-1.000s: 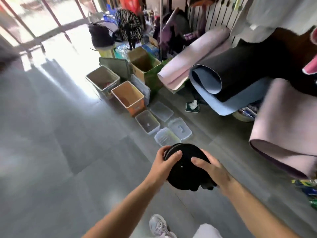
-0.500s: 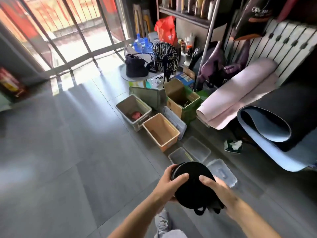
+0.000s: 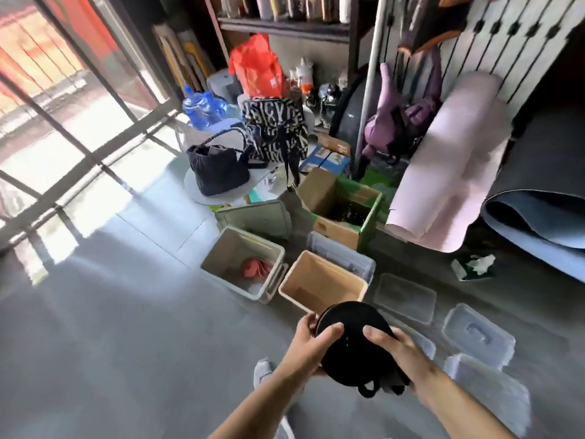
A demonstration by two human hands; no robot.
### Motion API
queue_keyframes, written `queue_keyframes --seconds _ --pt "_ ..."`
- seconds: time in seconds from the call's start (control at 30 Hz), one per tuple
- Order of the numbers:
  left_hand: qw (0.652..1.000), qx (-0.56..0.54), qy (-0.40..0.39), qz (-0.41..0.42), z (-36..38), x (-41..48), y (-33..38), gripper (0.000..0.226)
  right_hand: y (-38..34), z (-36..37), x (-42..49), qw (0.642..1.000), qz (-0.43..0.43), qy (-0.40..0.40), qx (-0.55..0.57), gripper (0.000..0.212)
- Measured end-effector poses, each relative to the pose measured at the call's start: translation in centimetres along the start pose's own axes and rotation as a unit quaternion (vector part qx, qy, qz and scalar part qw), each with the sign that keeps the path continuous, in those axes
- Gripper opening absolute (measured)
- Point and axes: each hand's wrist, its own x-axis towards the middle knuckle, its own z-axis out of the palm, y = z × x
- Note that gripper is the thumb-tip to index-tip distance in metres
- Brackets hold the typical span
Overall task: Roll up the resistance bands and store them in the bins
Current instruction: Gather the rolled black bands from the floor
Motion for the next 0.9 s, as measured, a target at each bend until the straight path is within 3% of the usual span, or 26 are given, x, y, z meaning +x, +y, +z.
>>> queue_keyframes --seconds 0.07,0.13,0.23,0.37,0.53,0.67,0.8,0.9 --pt "1.0 0.029 -0.003 -0.004 -3.0 5.2 0.7 0.056 0.8 1.4 5.0 0.999 0.022 0.048 0.007 0.032" --pt "0.999 0.045 -0.016 -0.01 -4.6 11.0 0.7 0.041 2.1 1.7 10.4 0.996 0.033 0.082 0.011 0.016" --pt "0.998 0.041 -0.024 -0.044 -6.1 20.3 -1.0 0.035 5.7 0.8 19.9 0.991 0.044 0.121 0.023 0.012" --pt "0.996 0.047 -0.023 -0.066 -7.4 33.3 -7.1 0.036 13.6 -2.3 32.0 0.98 0.07 0.18 0.047 0.054" --pt "0.992 0.076 -0.044 -0.088 -7.9 48.6 -14.1 0.059 21.6 -6.8 45.3 0.967 0.092 0.225 0.074 0.075" --pt "0.991 0.078 -0.041 -0.104 -7.8 58.6 -18.9 0.05 26.8 -9.6 54.1 0.958 0.108 0.241 0.11 0.091" --pt "0.986 0.09 -0.046 -0.129 -7.8 65.2 -23.3 0.064 31.3 -11.8 60.1 0.952 0.106 0.252 0.141 0.133" --pt "0.98 0.105 -0.044 -0.166 -7.9 69.1 -25.8 0.072 33.3 -13.6 63.2 0.951 0.114 0.264 0.111 0.138"
